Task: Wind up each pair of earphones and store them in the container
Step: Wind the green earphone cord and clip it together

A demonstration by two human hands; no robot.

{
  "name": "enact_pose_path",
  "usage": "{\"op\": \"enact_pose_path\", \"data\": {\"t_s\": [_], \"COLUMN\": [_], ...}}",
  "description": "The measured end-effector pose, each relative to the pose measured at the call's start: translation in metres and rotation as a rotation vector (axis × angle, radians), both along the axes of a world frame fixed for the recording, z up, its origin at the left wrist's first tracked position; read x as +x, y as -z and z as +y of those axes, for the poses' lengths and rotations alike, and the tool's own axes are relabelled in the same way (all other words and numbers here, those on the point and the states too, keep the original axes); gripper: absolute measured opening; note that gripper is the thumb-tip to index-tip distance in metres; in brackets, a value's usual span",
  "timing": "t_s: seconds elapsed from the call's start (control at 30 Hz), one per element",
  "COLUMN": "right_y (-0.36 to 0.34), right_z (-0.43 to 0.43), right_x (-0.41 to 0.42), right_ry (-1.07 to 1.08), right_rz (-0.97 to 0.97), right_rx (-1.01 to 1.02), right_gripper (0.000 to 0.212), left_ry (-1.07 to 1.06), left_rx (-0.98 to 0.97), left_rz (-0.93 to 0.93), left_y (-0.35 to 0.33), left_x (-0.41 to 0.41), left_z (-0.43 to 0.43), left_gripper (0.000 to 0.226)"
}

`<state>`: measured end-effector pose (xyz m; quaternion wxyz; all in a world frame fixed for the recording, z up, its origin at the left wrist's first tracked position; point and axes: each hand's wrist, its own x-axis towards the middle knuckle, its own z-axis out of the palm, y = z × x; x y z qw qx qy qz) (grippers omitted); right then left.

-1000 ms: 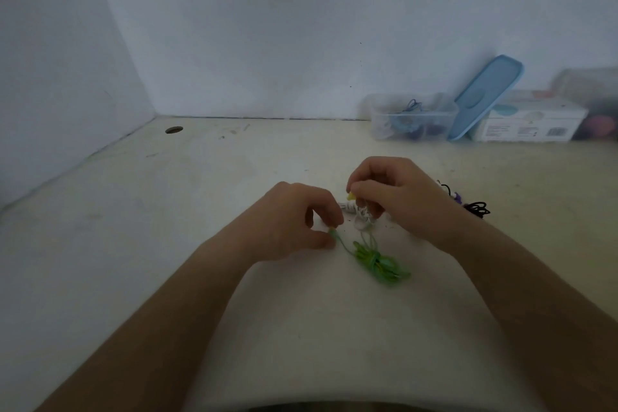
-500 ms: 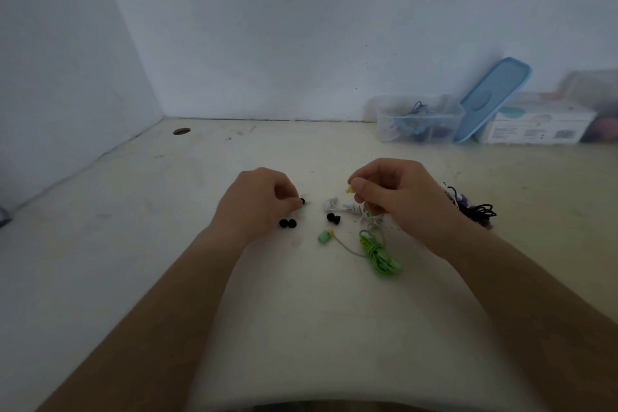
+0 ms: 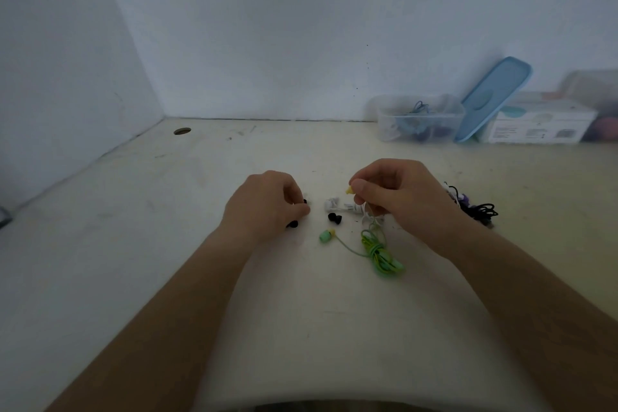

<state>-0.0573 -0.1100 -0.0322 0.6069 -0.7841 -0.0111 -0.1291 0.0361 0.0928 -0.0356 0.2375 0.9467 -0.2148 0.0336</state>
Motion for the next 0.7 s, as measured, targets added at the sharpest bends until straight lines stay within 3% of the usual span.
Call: {"op": "enact_pose_path", "data": {"t_s": [0.23,0.4,0.7], "right_y": [-0.001,-0.001,-0.002], "right_z": [0.0,0.001,0.001], "right_x": [-0.001,-0.002,-0.002], "right_ry": [-0.007,-0.019,-0.019], "right_rz": [-0.004,-0.004,-0.004], "right_rx": [-0.009,-0.003,0.001], "right_gripper": [0.006,0.005,0.005], "left_ry": [0.049,0.108,0.031], "left_rx": [0.05,-0.056,-0.105], "left_rz": [0.049,0.131,0.043], "left_y": [-0.005,-0.01,-0.001], "left_x": [-0.002,0.001,0.005], "left_z": [0.003,0.01,0.008], "left_gripper": [0.01,0.01,0.005]}}
